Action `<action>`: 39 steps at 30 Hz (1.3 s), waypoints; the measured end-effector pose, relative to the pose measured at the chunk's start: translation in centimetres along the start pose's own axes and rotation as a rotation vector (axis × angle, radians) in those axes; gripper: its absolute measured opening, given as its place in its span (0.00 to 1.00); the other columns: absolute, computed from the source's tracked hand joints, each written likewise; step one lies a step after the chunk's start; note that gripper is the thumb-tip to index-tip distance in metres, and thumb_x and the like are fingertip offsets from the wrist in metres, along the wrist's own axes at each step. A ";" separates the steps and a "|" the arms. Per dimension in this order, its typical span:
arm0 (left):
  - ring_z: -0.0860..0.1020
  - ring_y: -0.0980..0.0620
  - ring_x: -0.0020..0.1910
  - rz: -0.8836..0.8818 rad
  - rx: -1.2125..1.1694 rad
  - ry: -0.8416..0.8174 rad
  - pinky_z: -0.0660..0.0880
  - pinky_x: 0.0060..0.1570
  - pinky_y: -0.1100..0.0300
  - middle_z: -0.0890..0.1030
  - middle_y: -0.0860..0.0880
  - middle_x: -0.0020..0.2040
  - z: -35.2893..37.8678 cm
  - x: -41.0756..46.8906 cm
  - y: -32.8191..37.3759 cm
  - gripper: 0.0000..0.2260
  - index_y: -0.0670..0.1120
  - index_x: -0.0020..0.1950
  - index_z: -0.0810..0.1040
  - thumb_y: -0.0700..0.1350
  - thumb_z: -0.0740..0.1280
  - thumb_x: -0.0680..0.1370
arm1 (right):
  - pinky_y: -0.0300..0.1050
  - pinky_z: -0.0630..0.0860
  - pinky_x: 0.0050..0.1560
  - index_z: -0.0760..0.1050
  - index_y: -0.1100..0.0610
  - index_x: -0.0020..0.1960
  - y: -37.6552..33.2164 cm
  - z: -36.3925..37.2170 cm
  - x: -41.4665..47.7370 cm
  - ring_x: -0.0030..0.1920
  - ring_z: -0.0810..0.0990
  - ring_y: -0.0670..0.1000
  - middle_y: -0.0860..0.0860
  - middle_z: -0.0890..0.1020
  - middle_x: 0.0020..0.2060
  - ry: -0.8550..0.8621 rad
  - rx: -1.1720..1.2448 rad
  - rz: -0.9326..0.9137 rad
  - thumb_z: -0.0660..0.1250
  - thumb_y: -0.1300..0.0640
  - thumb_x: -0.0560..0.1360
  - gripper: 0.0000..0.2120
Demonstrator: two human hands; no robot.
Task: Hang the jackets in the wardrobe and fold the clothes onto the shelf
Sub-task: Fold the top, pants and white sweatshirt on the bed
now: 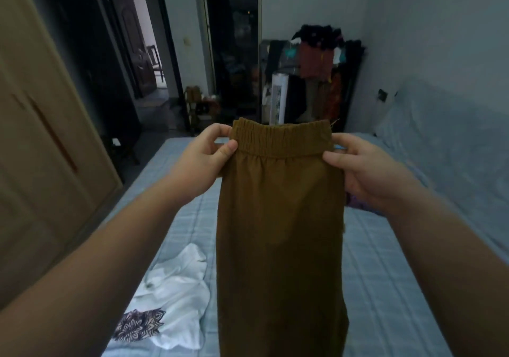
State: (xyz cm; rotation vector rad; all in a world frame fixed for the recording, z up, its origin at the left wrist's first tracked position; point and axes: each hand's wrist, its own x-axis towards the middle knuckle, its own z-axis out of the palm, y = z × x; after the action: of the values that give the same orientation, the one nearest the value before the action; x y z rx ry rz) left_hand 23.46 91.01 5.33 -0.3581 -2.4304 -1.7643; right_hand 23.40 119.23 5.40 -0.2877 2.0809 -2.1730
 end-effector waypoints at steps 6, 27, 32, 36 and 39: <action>0.85 0.50 0.46 -0.283 -0.060 0.106 0.83 0.47 0.54 0.86 0.44 0.48 5.4 8.1 -12.1 0.10 0.48 0.64 0.76 0.46 0.63 0.83 | 0.51 0.79 0.53 0.76 0.51 0.64 12.1 -4.2 11.4 0.53 0.84 0.52 0.52 0.86 0.51 0.012 -0.059 0.155 0.64 0.62 0.80 0.15; 0.84 0.52 0.47 -0.679 -0.040 0.106 0.82 0.49 0.55 0.85 0.49 0.51 14.5 26.3 -56.7 0.14 0.48 0.60 0.77 0.49 0.73 0.77 | 0.35 0.79 0.42 0.77 0.49 0.56 52.3 -5.8 37.5 0.44 0.82 0.43 0.48 0.83 0.47 0.287 -0.199 0.407 0.59 0.63 0.81 0.12; 0.84 0.50 0.46 -0.703 0.001 0.158 0.82 0.47 0.53 0.85 0.47 0.50 15.7 28.7 -65.1 0.08 0.48 0.56 0.80 0.45 0.71 0.78 | 0.35 0.73 0.42 0.76 0.54 0.62 60.2 -6.3 41.3 0.47 0.80 0.46 0.49 0.81 0.49 0.314 -0.388 0.421 0.60 0.61 0.81 0.13; 0.81 0.49 0.45 -0.668 0.240 0.154 0.79 0.45 0.53 0.82 0.49 0.44 17.6 30.8 -69.7 0.08 0.47 0.55 0.76 0.47 0.70 0.78 | 0.41 0.69 0.49 0.75 0.55 0.64 65.2 -7.0 43.5 0.50 0.77 0.51 0.51 0.80 0.49 0.348 -0.745 0.379 0.62 0.59 0.80 0.13; 0.77 0.49 0.53 -0.601 0.440 0.097 0.74 0.51 0.55 0.79 0.48 0.51 18.6 30.4 -71.6 0.16 0.45 0.64 0.72 0.48 0.69 0.79 | 0.44 0.68 0.59 0.73 0.58 0.66 67.1 -7.5 43.6 0.61 0.73 0.56 0.56 0.77 0.59 0.394 -0.988 0.212 0.62 0.61 0.79 0.16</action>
State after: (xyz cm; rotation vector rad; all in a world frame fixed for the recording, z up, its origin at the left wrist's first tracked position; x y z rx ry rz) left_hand -23.49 91.29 -59.40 0.5383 -2.9378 -1.2750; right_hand -23.73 113.91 -59.43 0.3062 3.0733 -0.9856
